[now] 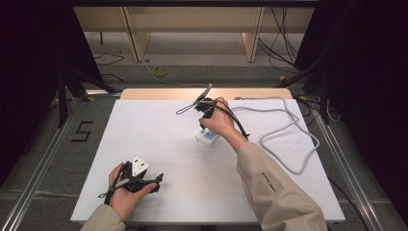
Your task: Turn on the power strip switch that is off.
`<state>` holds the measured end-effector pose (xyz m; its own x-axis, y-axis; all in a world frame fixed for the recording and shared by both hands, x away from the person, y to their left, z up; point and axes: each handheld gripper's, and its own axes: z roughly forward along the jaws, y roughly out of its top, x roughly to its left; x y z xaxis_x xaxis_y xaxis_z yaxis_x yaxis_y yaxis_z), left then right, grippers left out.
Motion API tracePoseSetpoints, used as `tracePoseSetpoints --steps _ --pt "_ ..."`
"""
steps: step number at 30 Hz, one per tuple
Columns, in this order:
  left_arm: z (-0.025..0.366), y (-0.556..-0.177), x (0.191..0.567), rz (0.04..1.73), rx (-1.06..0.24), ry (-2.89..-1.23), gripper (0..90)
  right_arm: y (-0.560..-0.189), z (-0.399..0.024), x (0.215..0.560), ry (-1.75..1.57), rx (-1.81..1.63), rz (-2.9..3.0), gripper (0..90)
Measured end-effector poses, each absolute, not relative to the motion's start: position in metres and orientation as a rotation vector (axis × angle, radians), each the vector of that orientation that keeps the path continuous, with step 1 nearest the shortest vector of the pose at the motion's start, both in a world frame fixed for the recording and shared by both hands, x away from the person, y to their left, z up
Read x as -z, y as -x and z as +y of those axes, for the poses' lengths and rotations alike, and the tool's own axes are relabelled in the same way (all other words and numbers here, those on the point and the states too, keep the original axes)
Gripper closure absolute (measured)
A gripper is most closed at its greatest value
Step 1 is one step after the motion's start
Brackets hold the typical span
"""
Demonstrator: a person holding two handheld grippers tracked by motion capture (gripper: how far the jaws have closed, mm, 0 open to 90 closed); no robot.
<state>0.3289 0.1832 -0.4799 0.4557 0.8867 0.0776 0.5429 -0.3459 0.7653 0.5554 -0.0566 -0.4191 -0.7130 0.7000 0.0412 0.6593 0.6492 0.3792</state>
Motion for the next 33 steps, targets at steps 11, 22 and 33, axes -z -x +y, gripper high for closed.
tracePoseSetpoints --steps 11,22,33 --pt "0.183 -0.329 0.480 1.192 -0.648 -2.027 20.5 -0.555 -0.053 0.424 -1.138 -0.558 2.762 90.0" --pt "0.183 -0.329 0.480 1.191 -0.646 -2.030 20.7 -0.557 -0.051 0.428 -1.129 -0.535 2.759 90.0" --pt "0.183 -0.329 0.480 1.194 -0.644 -2.024 20.8 -0.557 -0.051 0.430 -1.141 -0.530 2.763 90.0"
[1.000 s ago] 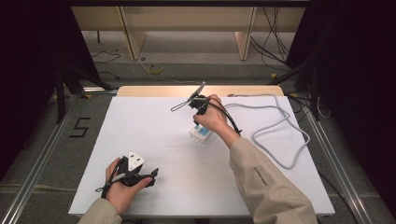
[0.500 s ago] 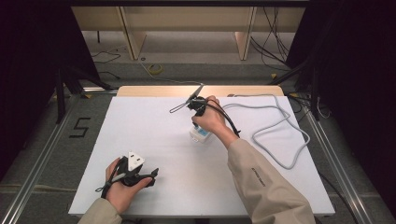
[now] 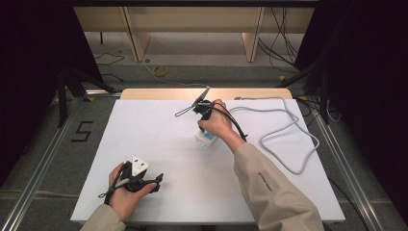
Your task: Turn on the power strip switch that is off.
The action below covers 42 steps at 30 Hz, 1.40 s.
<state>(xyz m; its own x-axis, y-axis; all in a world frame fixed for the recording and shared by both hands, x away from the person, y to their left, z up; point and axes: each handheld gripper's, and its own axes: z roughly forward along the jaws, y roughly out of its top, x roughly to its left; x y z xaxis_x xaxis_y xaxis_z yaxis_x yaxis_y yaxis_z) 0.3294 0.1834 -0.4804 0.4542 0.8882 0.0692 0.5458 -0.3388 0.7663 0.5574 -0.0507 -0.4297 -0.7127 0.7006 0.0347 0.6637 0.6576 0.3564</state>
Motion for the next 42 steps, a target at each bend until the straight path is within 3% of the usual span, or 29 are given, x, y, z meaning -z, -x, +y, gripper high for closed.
tracePoseSetpoints --steps 42 --pt "0.1829 -0.3293 0.4802 1.195 -0.646 -2.022 20.8 -0.5559 -0.0428 0.4331 -1.144 -0.451 2.748 90.0"
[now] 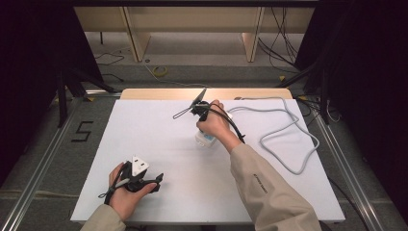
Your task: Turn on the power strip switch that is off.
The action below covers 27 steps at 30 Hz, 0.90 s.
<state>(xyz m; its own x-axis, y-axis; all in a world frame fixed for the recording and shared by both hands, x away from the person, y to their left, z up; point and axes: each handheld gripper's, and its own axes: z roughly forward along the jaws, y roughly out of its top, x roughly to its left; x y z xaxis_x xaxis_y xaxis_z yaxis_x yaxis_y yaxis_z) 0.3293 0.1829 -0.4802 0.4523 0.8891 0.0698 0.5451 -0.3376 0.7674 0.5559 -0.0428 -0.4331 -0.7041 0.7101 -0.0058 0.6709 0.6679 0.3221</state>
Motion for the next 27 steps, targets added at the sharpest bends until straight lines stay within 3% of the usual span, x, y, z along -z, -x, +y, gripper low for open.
tracePoseSetpoints --steps 27 --pt "0.183 -0.329 0.481 1.194 -0.643 -2.031 20.8 -0.551 -0.060 0.420 -1.166 -0.580 2.722 89.0"
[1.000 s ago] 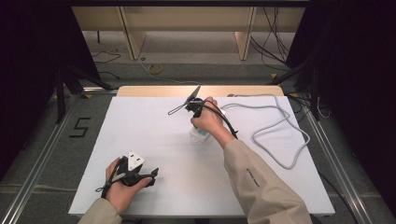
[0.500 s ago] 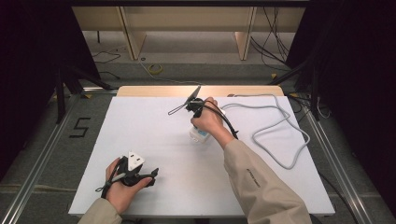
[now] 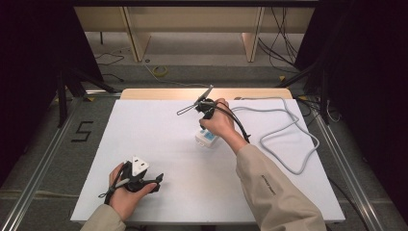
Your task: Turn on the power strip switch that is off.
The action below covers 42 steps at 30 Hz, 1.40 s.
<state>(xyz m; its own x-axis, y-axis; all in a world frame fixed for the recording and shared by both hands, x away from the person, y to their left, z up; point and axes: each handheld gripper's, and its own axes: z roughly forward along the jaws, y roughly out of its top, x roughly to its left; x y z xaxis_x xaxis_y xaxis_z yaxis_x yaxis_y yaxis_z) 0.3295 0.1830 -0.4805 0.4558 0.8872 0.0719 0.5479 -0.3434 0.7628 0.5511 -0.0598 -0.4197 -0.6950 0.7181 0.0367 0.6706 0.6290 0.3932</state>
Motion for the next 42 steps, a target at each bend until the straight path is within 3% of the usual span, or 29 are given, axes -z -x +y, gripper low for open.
tracePoseSetpoints --steps 11,30,42 --pt "0.183 -0.330 0.481 1.200 -0.639 -2.026 20.8 -0.538 -0.088 0.419 -1.194 -0.607 2.730 82.5" --pt "0.185 -0.331 0.482 1.212 -0.627 -2.021 20.4 -0.471 -0.150 0.414 -1.134 -0.785 2.670 57.0" --pt "0.186 -0.331 0.483 1.222 -0.620 -2.019 20.3 -0.426 -0.198 0.424 -1.157 -0.878 2.605 56.1"
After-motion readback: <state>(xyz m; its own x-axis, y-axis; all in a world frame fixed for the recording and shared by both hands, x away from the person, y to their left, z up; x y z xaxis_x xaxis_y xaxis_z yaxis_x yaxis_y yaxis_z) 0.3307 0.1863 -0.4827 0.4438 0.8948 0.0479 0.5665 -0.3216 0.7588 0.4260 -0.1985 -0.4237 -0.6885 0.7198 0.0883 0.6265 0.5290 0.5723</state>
